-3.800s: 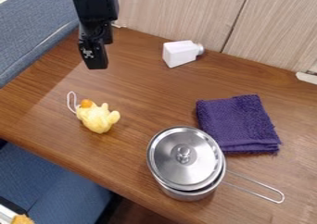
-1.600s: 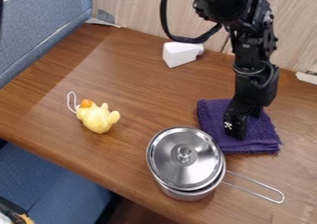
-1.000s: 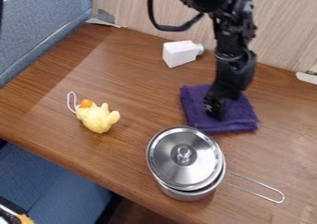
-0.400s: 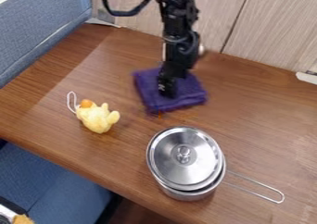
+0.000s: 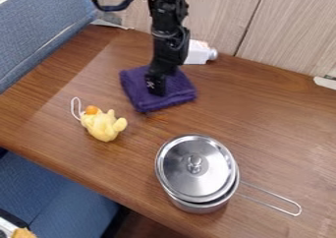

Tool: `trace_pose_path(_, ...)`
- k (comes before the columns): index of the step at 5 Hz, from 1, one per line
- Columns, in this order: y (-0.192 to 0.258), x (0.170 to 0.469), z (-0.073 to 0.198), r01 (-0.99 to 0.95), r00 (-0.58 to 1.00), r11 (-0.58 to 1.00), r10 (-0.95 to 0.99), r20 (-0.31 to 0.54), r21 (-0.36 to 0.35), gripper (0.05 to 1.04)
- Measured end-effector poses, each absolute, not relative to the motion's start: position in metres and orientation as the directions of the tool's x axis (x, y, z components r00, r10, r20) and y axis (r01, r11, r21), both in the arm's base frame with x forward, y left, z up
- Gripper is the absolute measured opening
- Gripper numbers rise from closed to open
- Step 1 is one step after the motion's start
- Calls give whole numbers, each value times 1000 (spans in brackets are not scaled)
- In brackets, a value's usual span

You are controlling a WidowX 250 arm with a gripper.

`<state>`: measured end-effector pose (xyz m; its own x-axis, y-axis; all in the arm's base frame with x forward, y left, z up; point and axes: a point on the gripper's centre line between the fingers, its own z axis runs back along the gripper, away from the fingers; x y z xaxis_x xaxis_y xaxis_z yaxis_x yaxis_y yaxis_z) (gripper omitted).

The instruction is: Moved the purple towel to the left side of the table

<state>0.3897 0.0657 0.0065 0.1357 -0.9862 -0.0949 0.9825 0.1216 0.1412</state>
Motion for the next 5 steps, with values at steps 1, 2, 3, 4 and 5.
trace_pose_path(1,66,391,8,982,137,124,-986,-94,140,1001)
trace_pose_path(2,66,392,11,982,141,128,-986,-89,136,1000)
trace_pose_path(3,65,391,18,981,157,146,-984,-84,127,1000)
trace_pose_path(4,63,392,60,968,173,162,-984,-40,191,1000)
trace_pose_path(5,67,387,92,948,192,179,-981,-22,262,1000)
